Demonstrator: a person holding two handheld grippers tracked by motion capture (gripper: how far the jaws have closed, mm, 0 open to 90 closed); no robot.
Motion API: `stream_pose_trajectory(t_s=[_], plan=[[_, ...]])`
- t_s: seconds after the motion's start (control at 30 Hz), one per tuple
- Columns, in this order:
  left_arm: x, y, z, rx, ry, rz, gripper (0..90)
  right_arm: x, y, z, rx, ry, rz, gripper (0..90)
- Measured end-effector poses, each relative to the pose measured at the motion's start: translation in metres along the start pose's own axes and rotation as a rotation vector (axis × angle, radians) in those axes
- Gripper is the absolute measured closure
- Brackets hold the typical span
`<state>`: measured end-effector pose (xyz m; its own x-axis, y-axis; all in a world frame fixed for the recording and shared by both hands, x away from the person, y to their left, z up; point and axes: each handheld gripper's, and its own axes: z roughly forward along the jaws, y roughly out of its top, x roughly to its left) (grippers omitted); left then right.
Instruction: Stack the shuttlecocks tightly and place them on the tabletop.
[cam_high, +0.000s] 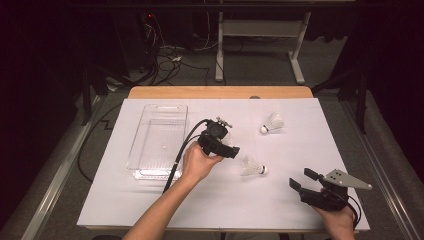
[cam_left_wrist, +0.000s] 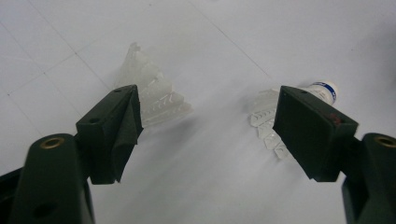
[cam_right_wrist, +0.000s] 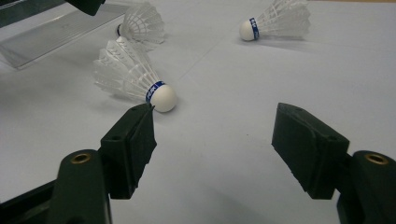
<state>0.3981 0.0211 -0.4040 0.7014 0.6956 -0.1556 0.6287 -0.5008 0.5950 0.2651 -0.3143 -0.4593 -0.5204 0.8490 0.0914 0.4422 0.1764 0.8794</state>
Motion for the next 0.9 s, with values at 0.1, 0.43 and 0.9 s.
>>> stream_pose_trajectory(t_s=[0.1, 0.43, 0.9], plan=[[-0.001, -0.002, -0.001, 0.000, -0.004, 0.004, 24.5, 0.000, 0.000, 0.000, 0.000, 0.000, 0.000, 30.5], [-0.002, -0.011, -0.003, -0.001, -0.006, 0.004, 24.9, 0.000, 0.000, 0.000, 0.000, -0.001, 0.000, 30.5], [-0.006, -0.021, -0.005, -0.001, 0.006, 0.016, 25.6, 0.000, 0.000, 0.000, -0.001, -0.002, -0.002, 30.5]])
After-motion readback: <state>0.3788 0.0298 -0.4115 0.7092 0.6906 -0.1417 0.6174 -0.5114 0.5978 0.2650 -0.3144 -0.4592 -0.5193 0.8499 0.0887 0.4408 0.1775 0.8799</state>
